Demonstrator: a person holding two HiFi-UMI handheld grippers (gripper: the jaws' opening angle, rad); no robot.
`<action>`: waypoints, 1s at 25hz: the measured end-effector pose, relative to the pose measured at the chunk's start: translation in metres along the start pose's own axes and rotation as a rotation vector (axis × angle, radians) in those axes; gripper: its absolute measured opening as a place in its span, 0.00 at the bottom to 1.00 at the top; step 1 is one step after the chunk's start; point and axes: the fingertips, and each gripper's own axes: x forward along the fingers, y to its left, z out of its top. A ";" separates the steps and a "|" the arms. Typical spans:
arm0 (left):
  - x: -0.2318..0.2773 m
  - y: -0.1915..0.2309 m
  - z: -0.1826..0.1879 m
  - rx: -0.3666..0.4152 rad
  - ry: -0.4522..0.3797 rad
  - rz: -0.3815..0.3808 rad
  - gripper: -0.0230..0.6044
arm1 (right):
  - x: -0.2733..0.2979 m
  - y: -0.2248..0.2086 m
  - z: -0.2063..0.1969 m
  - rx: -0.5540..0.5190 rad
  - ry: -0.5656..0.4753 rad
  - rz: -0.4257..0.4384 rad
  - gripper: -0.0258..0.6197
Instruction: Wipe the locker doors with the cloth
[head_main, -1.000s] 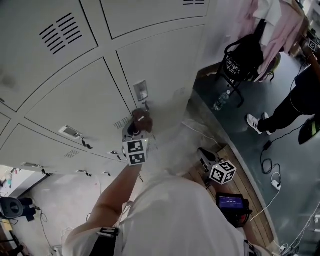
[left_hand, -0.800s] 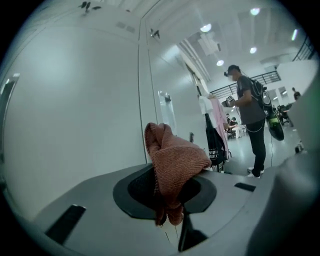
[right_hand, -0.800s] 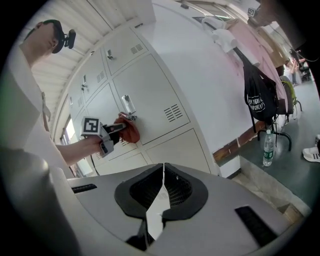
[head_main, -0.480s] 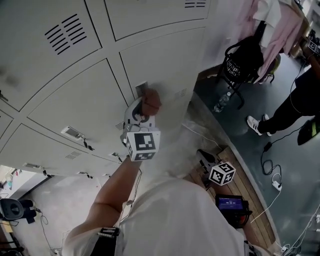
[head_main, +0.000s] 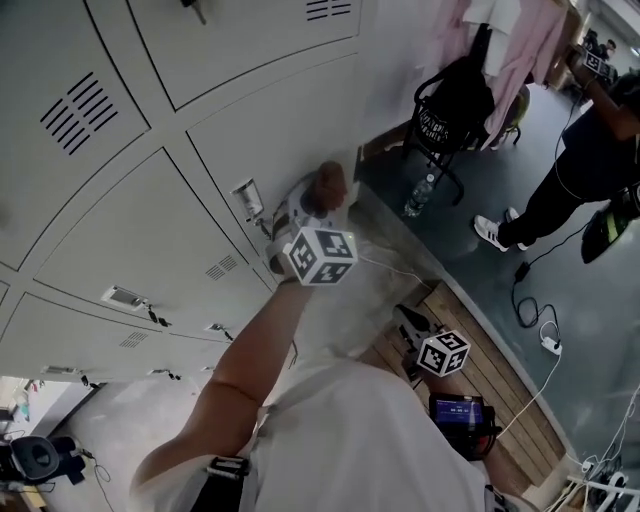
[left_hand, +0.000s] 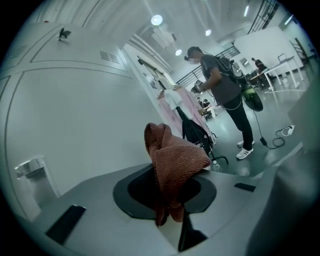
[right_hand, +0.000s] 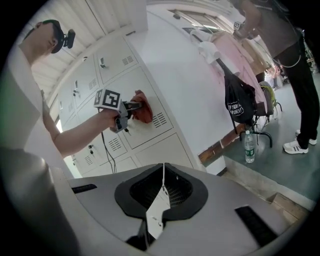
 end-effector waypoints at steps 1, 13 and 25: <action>0.011 -0.005 0.002 0.000 0.002 -0.003 0.16 | -0.004 -0.003 0.001 0.003 -0.005 -0.011 0.07; 0.074 -0.038 0.032 -0.174 0.005 -0.113 0.16 | -0.038 -0.027 0.007 0.028 -0.061 -0.129 0.07; -0.023 0.041 0.011 -0.422 -0.017 0.046 0.16 | 0.006 -0.001 0.002 -0.007 0.034 0.041 0.07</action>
